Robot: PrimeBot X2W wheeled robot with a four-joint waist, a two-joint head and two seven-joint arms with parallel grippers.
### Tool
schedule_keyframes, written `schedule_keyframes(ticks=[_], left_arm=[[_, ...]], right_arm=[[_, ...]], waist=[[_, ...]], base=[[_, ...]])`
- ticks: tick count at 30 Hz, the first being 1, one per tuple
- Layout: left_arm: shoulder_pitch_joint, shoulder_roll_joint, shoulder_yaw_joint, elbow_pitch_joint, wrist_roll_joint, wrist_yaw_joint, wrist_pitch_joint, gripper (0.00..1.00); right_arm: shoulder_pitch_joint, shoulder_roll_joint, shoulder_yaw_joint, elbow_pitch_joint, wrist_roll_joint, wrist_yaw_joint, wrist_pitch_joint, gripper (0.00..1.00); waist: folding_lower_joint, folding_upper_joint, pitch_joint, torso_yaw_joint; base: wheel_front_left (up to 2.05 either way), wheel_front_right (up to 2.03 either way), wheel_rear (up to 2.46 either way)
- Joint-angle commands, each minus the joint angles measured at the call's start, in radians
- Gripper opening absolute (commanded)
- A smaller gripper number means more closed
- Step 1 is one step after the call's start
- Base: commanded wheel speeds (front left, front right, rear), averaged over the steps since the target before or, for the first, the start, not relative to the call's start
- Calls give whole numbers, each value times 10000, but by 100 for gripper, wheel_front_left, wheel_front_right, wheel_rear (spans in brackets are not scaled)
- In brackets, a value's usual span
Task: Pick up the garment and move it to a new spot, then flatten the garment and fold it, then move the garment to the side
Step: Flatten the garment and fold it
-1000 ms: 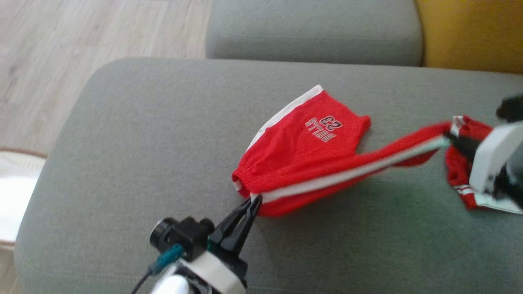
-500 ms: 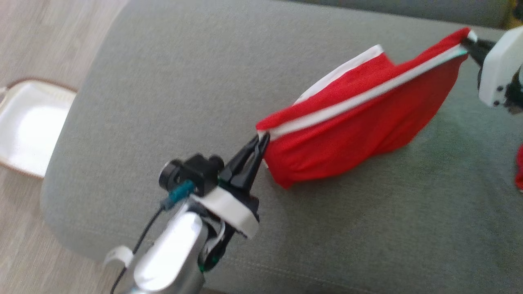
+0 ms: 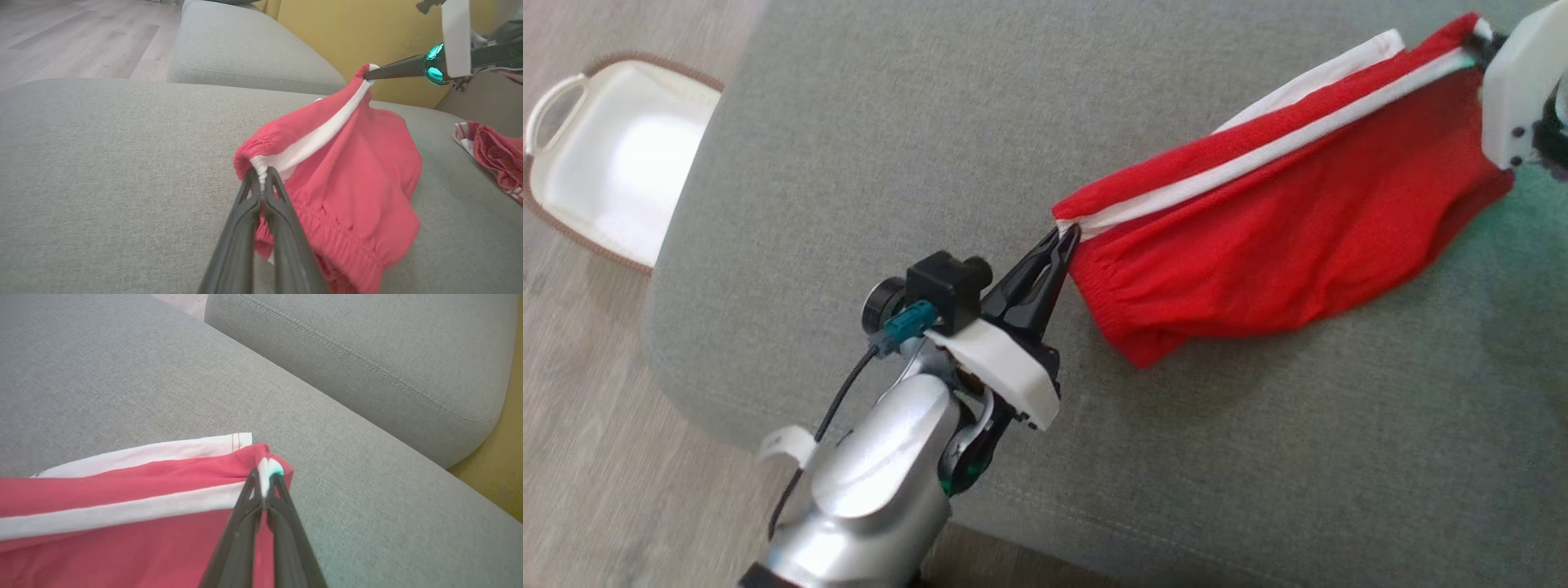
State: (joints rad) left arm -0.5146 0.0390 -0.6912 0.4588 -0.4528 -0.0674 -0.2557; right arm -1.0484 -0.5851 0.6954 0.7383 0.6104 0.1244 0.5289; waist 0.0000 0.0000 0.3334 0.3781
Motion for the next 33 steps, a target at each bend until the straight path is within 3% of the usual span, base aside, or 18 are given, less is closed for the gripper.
schedule_keyframes(ticks=[1, 5, 6, 7, 8, 9, 10, 12, 13, 14, 24, 33], left_arm=[[-420, 115, 215, -208, -103, 112, -59, 0], [-692, 114, -65, -101, -377, 261, -59, 0], [-748, 114, -120, -70, -429, 294, -60, 0], [-802, 114, -165, -39, -464, 330, -60, 0], [-846, 114, -203, -13, -500, 365, -60, 0], [-882, 114, -235, 13, -535, 402, -60, 10], [-911, 113, -265, 50, -566, 441, -60, 29], [-955, 113, -310, 139, -602, 494, -60, 48], [-977, 113, -326, 206, -588, 520, -60, 70], [-999, 113, -332, 274, -565, 539, -60, 100], [-699, 229, 632, 627, 7, 731, -60, 100], [279, 825, 2347, -825, 615, 1202, -60, 100]], right_arm=[[-356, -12, 48, -111, -123, 63, -209, 0], [-661, 161, 325, 460, -233, 63, -654, 0], [-724, 197, 438, 566, -278, 63, -771, 5], [-801, 224, 522, 675, -346, 63, -947, 81], [-870, 270, 545, 838, -393, 63, -1128, 100], [-925, 342, 561, 992, -417, 63, -1303, 100], [-967, 431, 554, 1136, -402, 63, -1472, 100], [-1049, 580, 556, 1420, -426, 63, -1820, 100], [-1098, 647, 540, 1584, -476, 63, -2021, 100], [-1137, 711, 492, 1762, -514, 63, -2237, 100], [-598, 1625, -200, 2383, 1, 63, -5210, 100], [947, 1892, -202, 1812, 340, 63, -7334, 100]], waist=[[0, 0, 194, 100], [0, 0, 451, 240], [0, 0, 496, 270], [0, 0, 541, 290], [0, 0, 570, 305], [0, 0, 591, 314], [0, 0, 603, 310], [0, 0, 589, 269], [0, 0, 570, 231], [0, 0, 539, 194], [0, 0, -537, -596], [0, 0, -1838, -1588]], base=[[0, 0, 0], [0, 0, 0], [0, 0, 0], [0, 0, 0], [0, 0, 0], [0, 0, 0], [0, 0, 0], [0, 0, 0], [0, 0, 0], [0, 0, 0], [0, 0, 0], [0, 0, 0]])
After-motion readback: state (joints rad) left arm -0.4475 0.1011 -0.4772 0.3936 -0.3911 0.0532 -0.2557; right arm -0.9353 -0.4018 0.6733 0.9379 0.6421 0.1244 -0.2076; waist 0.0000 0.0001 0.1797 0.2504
